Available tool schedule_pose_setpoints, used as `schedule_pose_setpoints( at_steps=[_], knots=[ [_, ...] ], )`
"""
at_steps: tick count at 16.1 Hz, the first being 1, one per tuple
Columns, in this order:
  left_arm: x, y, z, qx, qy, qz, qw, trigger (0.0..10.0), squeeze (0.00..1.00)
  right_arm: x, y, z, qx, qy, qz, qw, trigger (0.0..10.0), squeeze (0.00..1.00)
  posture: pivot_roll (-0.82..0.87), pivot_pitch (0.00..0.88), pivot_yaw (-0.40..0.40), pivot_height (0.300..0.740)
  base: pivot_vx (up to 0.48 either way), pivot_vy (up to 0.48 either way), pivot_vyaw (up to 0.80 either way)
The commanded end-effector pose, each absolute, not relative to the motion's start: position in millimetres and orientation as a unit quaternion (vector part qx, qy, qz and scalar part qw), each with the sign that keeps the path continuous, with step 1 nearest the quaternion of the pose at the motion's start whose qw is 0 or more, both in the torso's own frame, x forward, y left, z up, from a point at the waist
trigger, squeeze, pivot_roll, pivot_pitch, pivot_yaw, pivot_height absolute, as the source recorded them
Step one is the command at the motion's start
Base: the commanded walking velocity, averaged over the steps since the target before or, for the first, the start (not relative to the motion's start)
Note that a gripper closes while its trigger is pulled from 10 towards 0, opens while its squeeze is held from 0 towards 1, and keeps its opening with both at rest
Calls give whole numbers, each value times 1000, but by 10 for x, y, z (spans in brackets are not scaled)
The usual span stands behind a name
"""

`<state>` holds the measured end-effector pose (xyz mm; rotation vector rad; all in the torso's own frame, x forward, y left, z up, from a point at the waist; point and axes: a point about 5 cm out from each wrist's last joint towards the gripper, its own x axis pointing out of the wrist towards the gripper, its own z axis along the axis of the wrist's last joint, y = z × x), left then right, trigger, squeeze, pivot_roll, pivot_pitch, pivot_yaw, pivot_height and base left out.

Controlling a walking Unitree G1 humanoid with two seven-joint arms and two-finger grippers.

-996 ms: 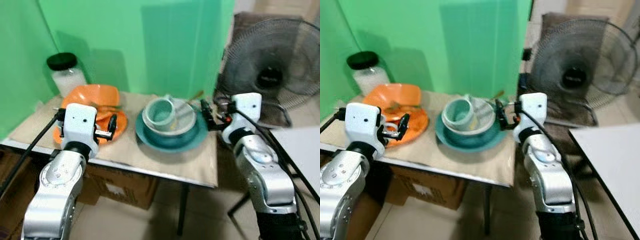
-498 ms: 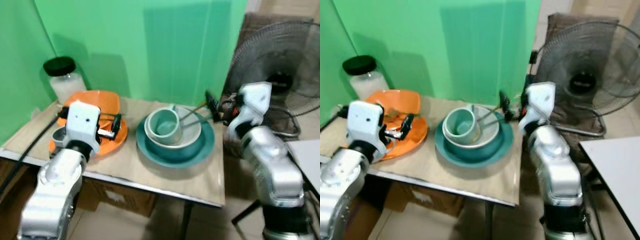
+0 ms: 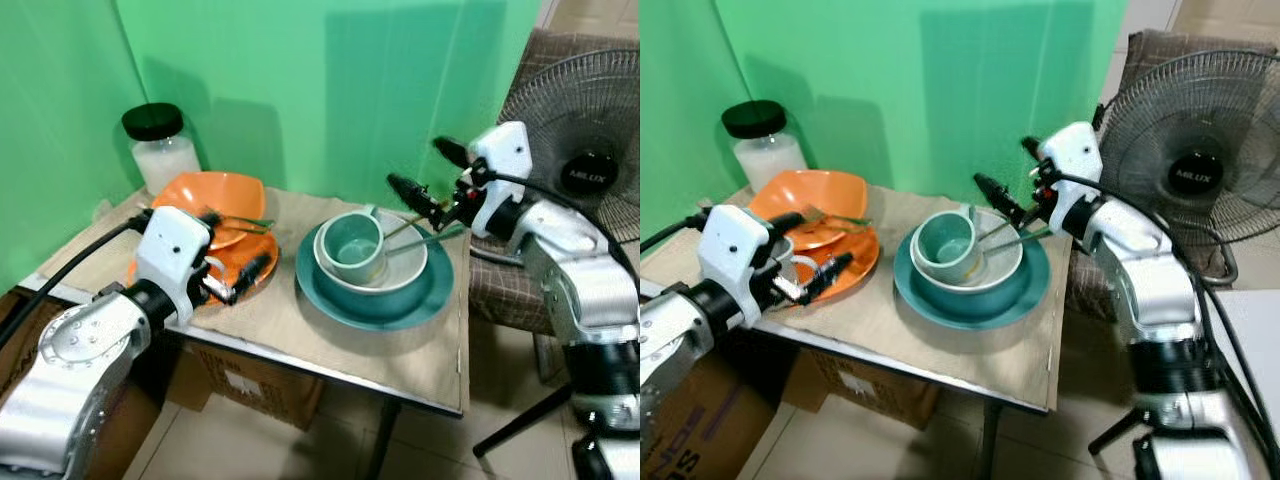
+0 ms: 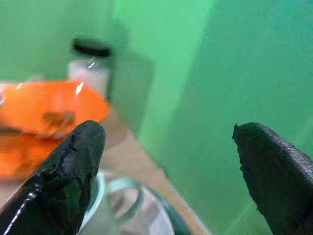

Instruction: Setting the table

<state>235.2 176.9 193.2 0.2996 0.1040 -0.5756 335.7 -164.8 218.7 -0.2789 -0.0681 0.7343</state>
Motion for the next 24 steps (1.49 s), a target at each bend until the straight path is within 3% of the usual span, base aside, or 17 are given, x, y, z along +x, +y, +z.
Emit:
schedule_pose_setpoints(
  at_steps=[1, 3, 10, 11, 13, 19, 20, 22, 23, 24],
  knots=[
    [2320, 1734, 1939, 151, 55, -317, 935, 10000, 0, 3422, -1654, 2226, -165, -23, 389, 906, 10000, 1000, -102, 0, 44, 740, 0, 0, 0],
    [2307, 1742, 1928, 160, 61, -325, 930, 10000, 0, 3446, -1670, 2179, -188, 39, 413, 890, 10000, 1000, -102, 0, 39, 740, 0, 0, 0],
    [2216, 1671, 1877, 158, 69, -336, 926, 10000, 0, 3305, -1418, 2167, -56, 132, 422, 895, 10000, 1000, -91, 0, 17, 740, 0, 0, 0],
    [2211, 1657, 1861, 160, 71, -340, 924, 10000, 0, 3282, -1392, 2166, -57, 144, 415, 897, 10000, 0, -93, 0, 18, 740, 0, 0, 0],
    [2203, 1644, 1840, 164, 75, -344, 922, 10000, 0, 3223, -1325, 2143, -99, 166, 391, 900, 10000, 0, -95, 0, 21, 740, 0, 0, 0],
    [2184, 1627, 1822, 167, 81, -349, 919, 10000, 0, 3176, -1234, 2060, -101, 249, 311, 912, 10000, 0, -93, 0, 21, 740, 0, 0, 0],
    [2178, 1625, 1815, 167, 83, -350, 918, 10000, 0, 3159, -1206, 2054, -86, 267, 301, 912, 4000, 0, -92, 0, 20, 740, 0, 0, 0],
    [2178, 1628, 1811, 167, 84, -351, 918, 10000, 0, 3148, -1181, 2055, -77, 275, 298, 911, 824, 0, -92, 0, 19, 740, 0, 0, 0],
    [2180, 1628, 1812, 167, 84, -352, 917, 10000, 0, 3140, -1153, 2060, -66, 284, 295, 910, 0, 0, -91, 0, 20, 740, 0, 0, 0],
    [2184, 1625, 1812, 167, 85, -352, 917, 10000, 0, 3142, -1146, 2060, -63, 286, 292, 911, 0, 0, -91, 0, 20, 740, 0, 0, 0]
  ],
)
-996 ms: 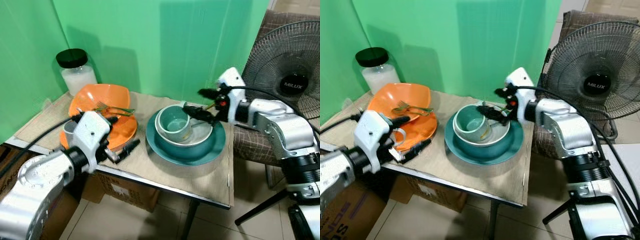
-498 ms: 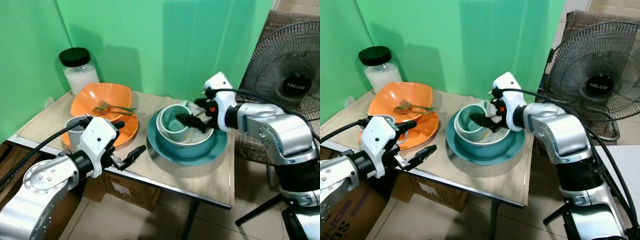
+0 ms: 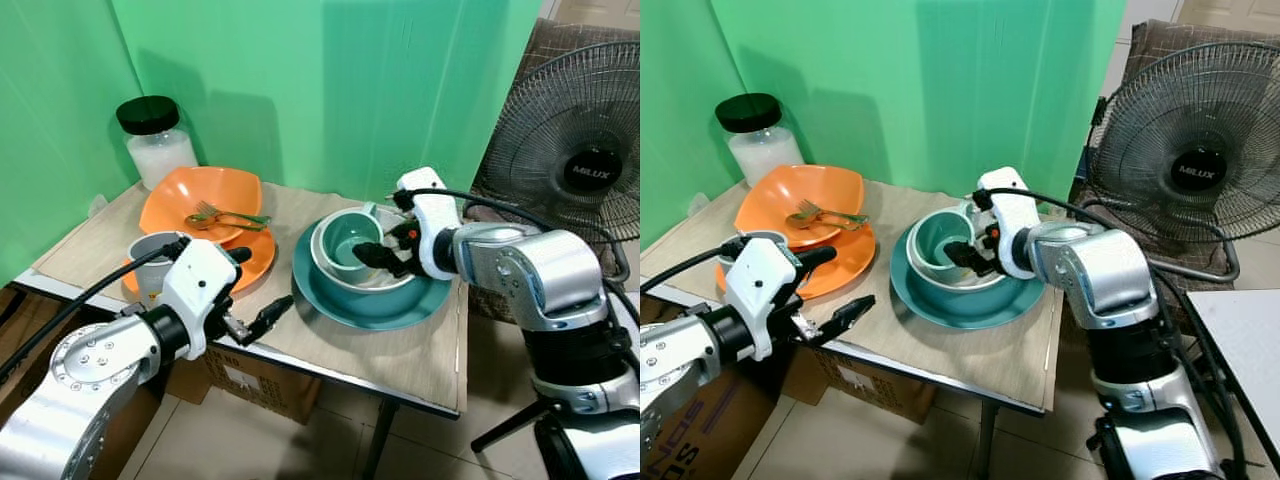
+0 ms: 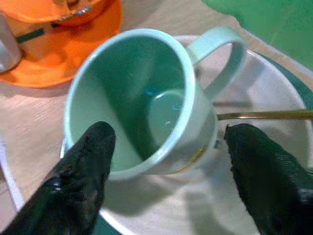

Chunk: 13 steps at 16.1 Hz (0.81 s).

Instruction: Setting the table

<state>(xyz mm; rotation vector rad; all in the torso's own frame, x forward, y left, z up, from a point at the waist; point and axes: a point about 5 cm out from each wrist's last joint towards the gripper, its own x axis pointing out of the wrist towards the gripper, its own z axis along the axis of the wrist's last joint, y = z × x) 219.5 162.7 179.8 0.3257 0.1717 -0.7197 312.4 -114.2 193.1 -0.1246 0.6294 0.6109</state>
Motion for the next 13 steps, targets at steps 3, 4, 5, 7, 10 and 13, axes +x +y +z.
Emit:
schedule_pose_setpoints(
  at_steps=[3, 4, 5, 7, 10, 13],
  knots=[
    [2192, 1614, 1815, 167, 84, -354, 916, 10000, 0, 3154, -1131, 2051, -52, 294, 281, 912, 0, 0, -87, 0, 20, 740, 0, 0, 0],
    [2193, 1613, 1817, 167, 84, -354, 916, 10000, 0, 3158, -1128, 2050, -49, 296, 278, 913, 0, 0, -87, 0, 22, 740, 0, 0, 0],
    [2192, 1611, 1818, 167, 84, -355, 916, 10000, 0, 3165, -1125, 2049, -44, 298, 274, 914, 0, 0, -87, 0, 22, 740, 0, 0, 0],
    [2187, 1605, 1819, 166, 84, -357, 916, 10000, 0, 3178, -1123, 2047, -35, 300, 268, 915, 0, 0, -85, 0, 22, 740, 0, 0, 0],
    [2186, 1598, 1820, 165, 84, -359, 915, 10000, 0, 3192, -1127, 2028, -26, 305, 261, 916, 0, 0, -84, 0, 24, 740, 0, 0, 0],
    [2184, 1594, 1818, 166, 85, -360, 914, 10000, 0, 3198, -1125, 2020, -24, 307, 258, 916, 0, 0, -83, 0, 25, 740, 0, 0, 0]
  ],
)
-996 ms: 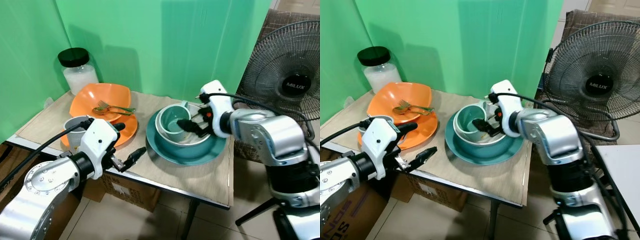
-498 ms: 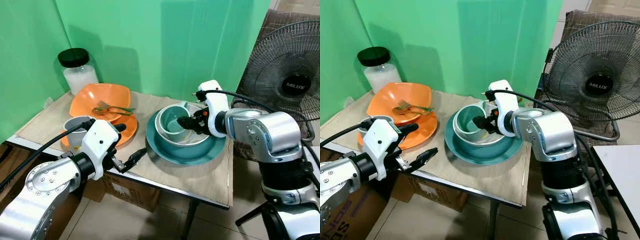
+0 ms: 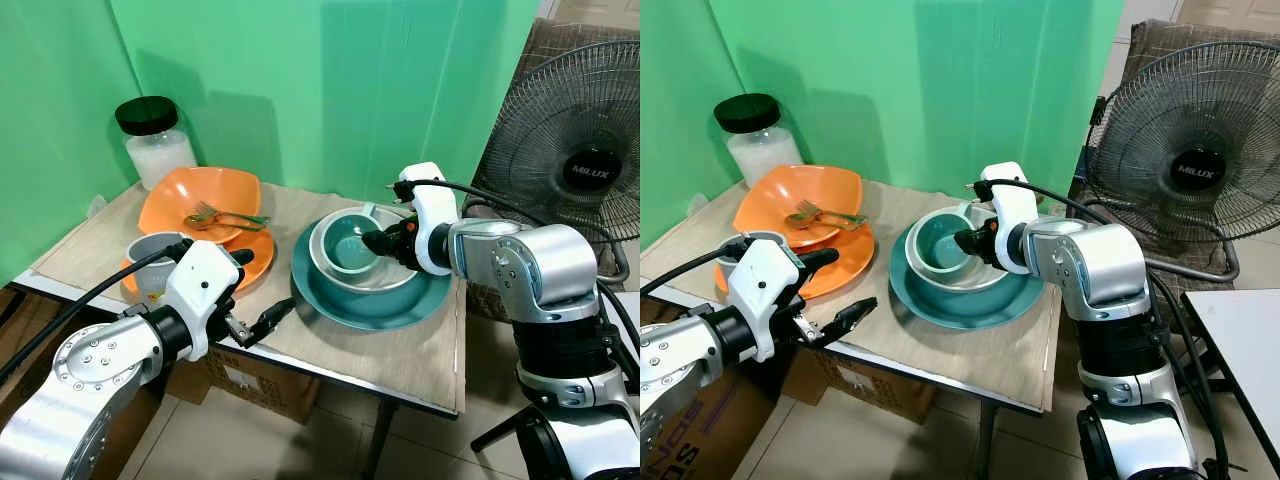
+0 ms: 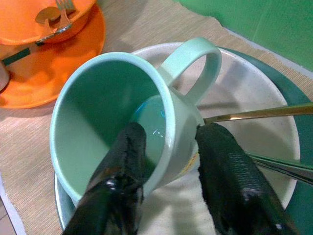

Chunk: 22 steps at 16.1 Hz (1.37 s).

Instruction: Setting the table

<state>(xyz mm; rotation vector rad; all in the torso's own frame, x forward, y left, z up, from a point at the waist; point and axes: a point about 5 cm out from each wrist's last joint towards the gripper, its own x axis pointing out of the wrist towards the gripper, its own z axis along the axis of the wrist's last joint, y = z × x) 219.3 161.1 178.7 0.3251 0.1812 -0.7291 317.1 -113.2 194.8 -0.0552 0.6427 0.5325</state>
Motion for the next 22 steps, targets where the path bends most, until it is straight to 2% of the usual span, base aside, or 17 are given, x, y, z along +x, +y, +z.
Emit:
schedule_pose_setpoints(
  at_steps=[1, 11, 15, 17, 18, 20, 21, 22],
  knots=[
    [2187, 1594, 1817, 167, 85, -360, 914, 10000, 0, 3201, -1121, 2014, -24, 309, 258, 915, 0, 0, -85, 0, 27, 740, 0, 0, 0],
    [2213, 1615, 1814, 174, 85, -356, 914, 10000, 0, 3232, -1096, 2030, -25, 304, 259, 916, 0, 0, -88, 0, 25, 740, 0, 0, 0],
    [2220, 1627, 1825, 175, 82, -352, 916, 10000, 0, 3228, -1111, 2191, 17, 277, 277, 920, 0, 0, -86, 0, 24, 740, 0, 0, 0],
    [2228, 1625, 1873, 167, 70, -346, 921, 10000, 0, 3161, -1210, 2517, 75, 153, 309, 936, 0, 0, -84, 0, 23, 740, 0, 0, 0],
    [2228, 1618, 1885, 164, 66, -345, 922, 10000, 0, 3134, -1241, 2551, 70, 128, 306, 941, 10000, 0, -85, 0, 24, 740, 0, 0, 0],
    [2234, 1600, 1909, 163, 55, -337, 926, 10000, 0, 3077, -1285, 2578, 50, 83, 291, 952, 10000, 0, -88, 0, 27, 740, 0, 0, 0],
    [2264, 1579, 1945, 161, 37, -312, 936, 10000, 0, 2946, -1317, 2559, 15, 47, 284, 958, 10000, 0, -91, 0, 27, 740, 0, 0, 0],
    [2264, 1579, 1945, 161, 37, -312, 936, 10000, 0, 2946, -1317, 2559, 15, 47, 284, 958, 10000, 0, -91, 0, 27, 740, 0, 0, 0]
  ],
)
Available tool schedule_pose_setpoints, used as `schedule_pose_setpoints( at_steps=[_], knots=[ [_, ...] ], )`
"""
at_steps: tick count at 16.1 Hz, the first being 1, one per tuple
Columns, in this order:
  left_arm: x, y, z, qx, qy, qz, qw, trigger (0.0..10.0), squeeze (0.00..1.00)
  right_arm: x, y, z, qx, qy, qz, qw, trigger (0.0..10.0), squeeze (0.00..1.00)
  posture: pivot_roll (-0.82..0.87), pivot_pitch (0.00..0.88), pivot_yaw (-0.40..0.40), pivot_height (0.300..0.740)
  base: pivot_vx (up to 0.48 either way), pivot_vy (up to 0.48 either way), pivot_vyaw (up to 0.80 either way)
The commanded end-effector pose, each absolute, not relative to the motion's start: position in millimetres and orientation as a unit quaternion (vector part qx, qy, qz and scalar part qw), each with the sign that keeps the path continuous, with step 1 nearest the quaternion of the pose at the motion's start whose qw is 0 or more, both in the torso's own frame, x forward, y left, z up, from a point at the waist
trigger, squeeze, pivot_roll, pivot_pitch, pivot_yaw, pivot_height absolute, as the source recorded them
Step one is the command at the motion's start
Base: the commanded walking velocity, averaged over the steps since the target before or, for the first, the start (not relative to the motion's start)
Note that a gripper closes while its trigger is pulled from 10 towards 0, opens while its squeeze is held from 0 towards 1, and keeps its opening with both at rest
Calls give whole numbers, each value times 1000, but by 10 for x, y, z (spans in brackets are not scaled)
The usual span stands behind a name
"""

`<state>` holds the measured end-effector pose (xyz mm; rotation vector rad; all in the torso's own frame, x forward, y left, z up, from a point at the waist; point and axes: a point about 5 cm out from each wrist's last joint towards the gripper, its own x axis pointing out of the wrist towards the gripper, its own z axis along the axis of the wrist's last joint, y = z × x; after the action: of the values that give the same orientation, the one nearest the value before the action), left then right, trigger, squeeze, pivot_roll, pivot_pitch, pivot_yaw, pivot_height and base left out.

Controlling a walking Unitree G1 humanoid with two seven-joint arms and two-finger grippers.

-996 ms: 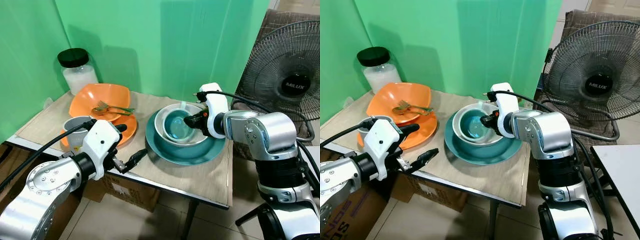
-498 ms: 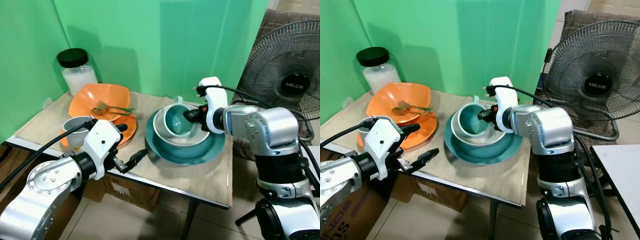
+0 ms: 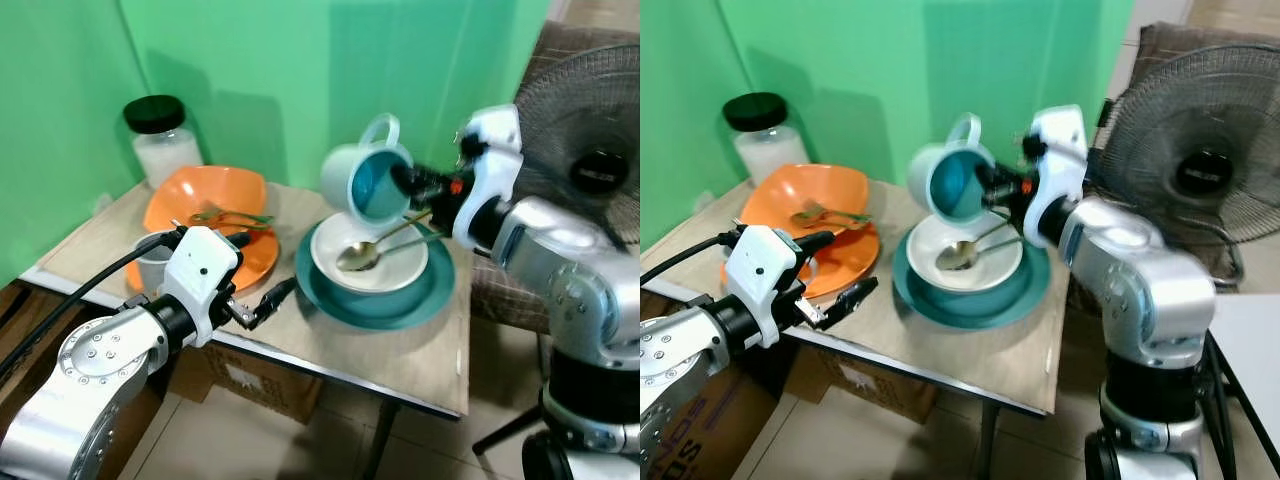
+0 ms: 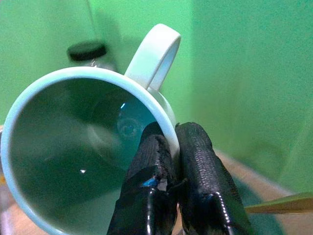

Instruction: Setting the table

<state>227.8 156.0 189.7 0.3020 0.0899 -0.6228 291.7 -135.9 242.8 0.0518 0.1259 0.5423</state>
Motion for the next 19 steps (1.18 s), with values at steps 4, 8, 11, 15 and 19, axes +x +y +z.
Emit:
schedule_pose_setpoints(
  at_steps=[4, 8, 11, 15, 19],
  knots=[
    [2427, 1474, 2075, 128, -28, -175, 976, 10000, 0, 2524, -1343, 2539, 23, -73, 210, 975, 10000, 0, -115, 0, 53, 740, 0, 0, 0],
    [2449, 1394, 2064, 156, -41, -155, 975, 10000, 0, 2469, -1429, 2445, 66, -93, 141, 983, 10000, 0, -114, 0, 51, 740, 0, 0, -800],
    [2419, 1424, 2059, 167, -43, -128, 977, 10000, 0, 2433, -1408, 2402, 76, -105, 130, 983, 10000, 0, -100, 0, 27, 740, 0, 0, -800],
    [2364, 1544, 2089, 167, -45, -96, 980, 10000, 0, 2462, -1374, 2402, 75, -111, 133, 982, 10000, 0, -82, 0, 4, 740, 0, 0, -800],
    [2351, 1652, 2115, 159, -44, -69, 984, 10000, 0, 2495, -1372, 2392, 70, -110, 127, 983, 10000, 0, -76, 0, -9, 740, 0, 0, -800]
  ],
)
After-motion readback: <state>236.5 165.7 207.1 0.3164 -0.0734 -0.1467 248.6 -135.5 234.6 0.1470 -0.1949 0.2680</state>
